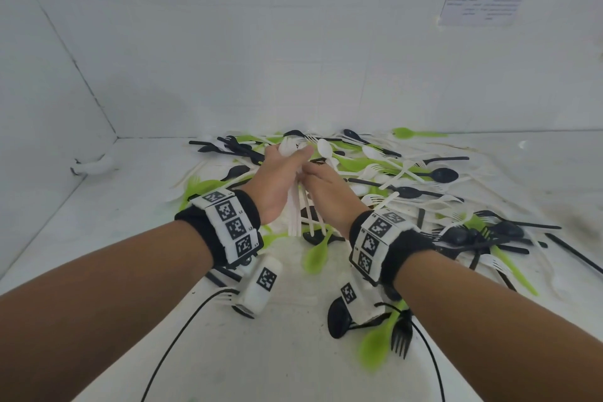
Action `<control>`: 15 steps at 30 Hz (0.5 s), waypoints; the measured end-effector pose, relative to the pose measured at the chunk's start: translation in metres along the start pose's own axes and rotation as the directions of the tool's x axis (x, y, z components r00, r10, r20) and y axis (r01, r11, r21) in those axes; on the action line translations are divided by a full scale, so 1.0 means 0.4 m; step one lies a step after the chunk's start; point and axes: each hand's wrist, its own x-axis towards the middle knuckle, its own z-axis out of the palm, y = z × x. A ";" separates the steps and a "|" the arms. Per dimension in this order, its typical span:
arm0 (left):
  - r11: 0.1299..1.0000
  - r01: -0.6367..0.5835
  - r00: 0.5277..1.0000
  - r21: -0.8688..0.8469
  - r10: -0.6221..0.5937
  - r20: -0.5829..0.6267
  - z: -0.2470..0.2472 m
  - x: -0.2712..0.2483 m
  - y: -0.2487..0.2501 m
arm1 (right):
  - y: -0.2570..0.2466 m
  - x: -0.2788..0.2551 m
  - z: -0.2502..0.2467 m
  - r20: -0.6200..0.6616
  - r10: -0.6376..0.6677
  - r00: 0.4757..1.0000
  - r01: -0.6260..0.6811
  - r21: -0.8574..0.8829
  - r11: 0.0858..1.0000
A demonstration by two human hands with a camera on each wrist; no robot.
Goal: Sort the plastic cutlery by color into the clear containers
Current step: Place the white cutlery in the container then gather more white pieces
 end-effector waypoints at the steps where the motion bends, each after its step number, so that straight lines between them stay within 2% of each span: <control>1: 1.000 -0.006 1.000 0.002 0.006 -0.015 -0.002 0.003 -0.001 | 0.002 0.002 0.005 -0.010 -0.022 1.000 0.022 -0.025 0.999; 7: 0.994 0.000 1.000 -0.112 0.002 0.020 -0.012 -0.003 0.007 | 0.017 0.005 0.018 -0.041 -0.041 0.998 0.041 0.011 0.999; 11: 0.956 -0.021 0.999 -0.293 0.007 -0.049 -0.029 0.000 0.042 | 0.035 -0.003 0.025 -0.114 0.102 0.988 -0.091 0.104 0.990; 13: 0.914 -0.022 0.997 -0.405 -0.009 -0.075 -0.046 0.012 0.057 | 0.043 -0.003 0.025 -0.036 0.219 0.975 -0.205 0.236 0.950; 15: 0.888 -0.019 0.997 -0.460 -0.020 -0.079 -0.050 0.015 0.068 | 0.041 -0.001 0.029 0.070 0.264 0.962 -0.273 0.257 0.927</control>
